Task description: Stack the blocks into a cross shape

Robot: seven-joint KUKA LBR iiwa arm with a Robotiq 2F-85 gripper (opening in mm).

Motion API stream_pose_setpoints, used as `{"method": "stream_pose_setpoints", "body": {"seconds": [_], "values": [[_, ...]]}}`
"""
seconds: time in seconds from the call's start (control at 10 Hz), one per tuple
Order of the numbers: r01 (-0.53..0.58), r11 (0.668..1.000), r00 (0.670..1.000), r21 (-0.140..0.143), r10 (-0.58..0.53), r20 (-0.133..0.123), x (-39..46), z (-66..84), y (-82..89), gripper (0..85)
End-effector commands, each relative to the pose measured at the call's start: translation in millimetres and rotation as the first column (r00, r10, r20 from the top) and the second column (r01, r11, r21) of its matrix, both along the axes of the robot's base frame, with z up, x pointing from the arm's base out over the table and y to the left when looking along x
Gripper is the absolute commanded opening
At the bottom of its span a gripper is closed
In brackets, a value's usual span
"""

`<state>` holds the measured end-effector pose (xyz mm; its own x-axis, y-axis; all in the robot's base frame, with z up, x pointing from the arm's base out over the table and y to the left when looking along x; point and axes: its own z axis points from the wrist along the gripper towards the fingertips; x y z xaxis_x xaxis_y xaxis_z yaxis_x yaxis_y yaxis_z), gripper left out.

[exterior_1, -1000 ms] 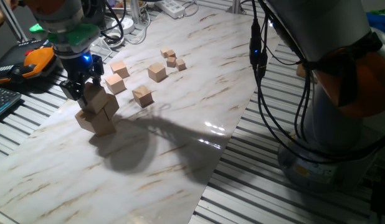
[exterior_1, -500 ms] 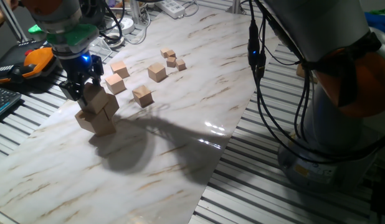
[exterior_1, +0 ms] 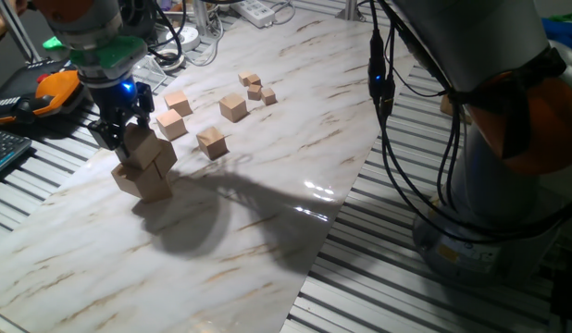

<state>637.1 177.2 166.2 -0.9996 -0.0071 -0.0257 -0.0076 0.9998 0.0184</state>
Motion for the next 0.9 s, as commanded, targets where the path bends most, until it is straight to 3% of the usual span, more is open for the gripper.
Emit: {"method": "stream_pose_setpoints", "body": {"seconds": [0.0, 0.8], "values": [[0.001, 1.0, 1.0, 0.0, -0.001, 0.001, 0.0, -0.1, -0.1, 17.0], [0.007, 1.0, 1.0, 0.005, -0.007, 0.007, 1.0, -1.3, -0.8, 17.0]]}}
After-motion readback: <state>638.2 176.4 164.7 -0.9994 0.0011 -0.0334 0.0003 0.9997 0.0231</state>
